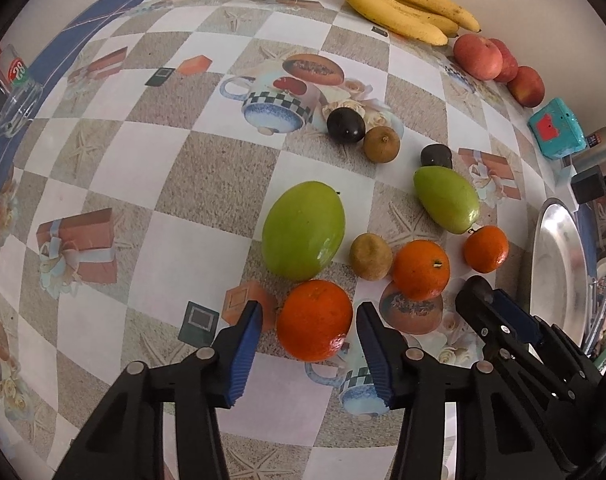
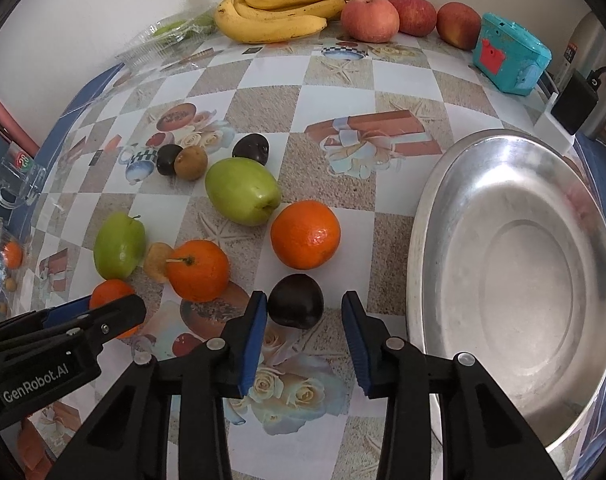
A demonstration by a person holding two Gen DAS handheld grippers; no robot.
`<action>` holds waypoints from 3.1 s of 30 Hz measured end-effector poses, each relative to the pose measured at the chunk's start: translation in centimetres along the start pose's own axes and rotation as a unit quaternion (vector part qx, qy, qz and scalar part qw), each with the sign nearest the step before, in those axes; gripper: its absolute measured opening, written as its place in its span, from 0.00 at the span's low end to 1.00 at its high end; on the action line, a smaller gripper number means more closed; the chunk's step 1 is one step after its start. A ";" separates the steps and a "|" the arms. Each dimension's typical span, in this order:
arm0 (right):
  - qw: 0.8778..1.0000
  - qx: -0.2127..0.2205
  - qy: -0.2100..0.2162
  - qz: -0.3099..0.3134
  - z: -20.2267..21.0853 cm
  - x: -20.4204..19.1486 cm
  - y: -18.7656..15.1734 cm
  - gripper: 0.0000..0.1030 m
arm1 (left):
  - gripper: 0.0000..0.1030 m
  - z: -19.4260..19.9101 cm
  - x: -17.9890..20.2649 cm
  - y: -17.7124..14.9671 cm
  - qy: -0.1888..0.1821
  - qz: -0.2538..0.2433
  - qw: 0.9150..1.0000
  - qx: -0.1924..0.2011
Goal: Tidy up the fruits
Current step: 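Grasp the orange with the left tool while the right tool grasps the dark plum, then carry both fruits over the steel bowl and open both tools to drop them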
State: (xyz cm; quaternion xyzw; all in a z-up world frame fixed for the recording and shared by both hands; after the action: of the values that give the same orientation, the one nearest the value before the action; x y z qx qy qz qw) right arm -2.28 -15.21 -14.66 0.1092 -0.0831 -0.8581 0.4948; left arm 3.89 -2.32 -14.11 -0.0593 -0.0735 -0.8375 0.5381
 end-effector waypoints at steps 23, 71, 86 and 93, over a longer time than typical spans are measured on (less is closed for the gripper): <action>1.000 0.010 0.008 0.006 0.8 -0.5 0.4 0.28 | 0.38 2.0 0.5 0.6 -0.017 -0.003 1.000 0.015; 0.962 0.073 0.000 -0.261 7.5 19.1 -0.2 0.28 | 0.38 0.6 23.7 -0.2 -0.046 -0.244 0.968 0.043; 0.961 0.024 -0.002 -0.276 4.7 19.8 -1.7 0.29 | 0.46 -1.0 23.8 -1.0 -0.032 -0.247 0.968 0.026; 0.961 0.038 -0.005 -0.274 6.1 19.9 -1.3 0.43 | 0.55 1.1 23.5 -0.7 -0.048 -0.240 0.969 0.035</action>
State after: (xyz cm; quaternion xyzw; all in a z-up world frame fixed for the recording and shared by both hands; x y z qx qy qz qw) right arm -14.74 -31.60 -11.20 0.1416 -0.0850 -0.9576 0.2359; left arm -6.42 -22.79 -8.89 -0.0612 -0.1401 -0.9354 0.3190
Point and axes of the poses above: each gripper's, at about its wrist camera, not at the fingertips, and z roughly against the way its jaws point, x to its right, y to its top, the point moved 9 cm from there along -z, roughly the way its jaws point, and after that the axes turned 7 degrees about -x, right-handed, at the moved point
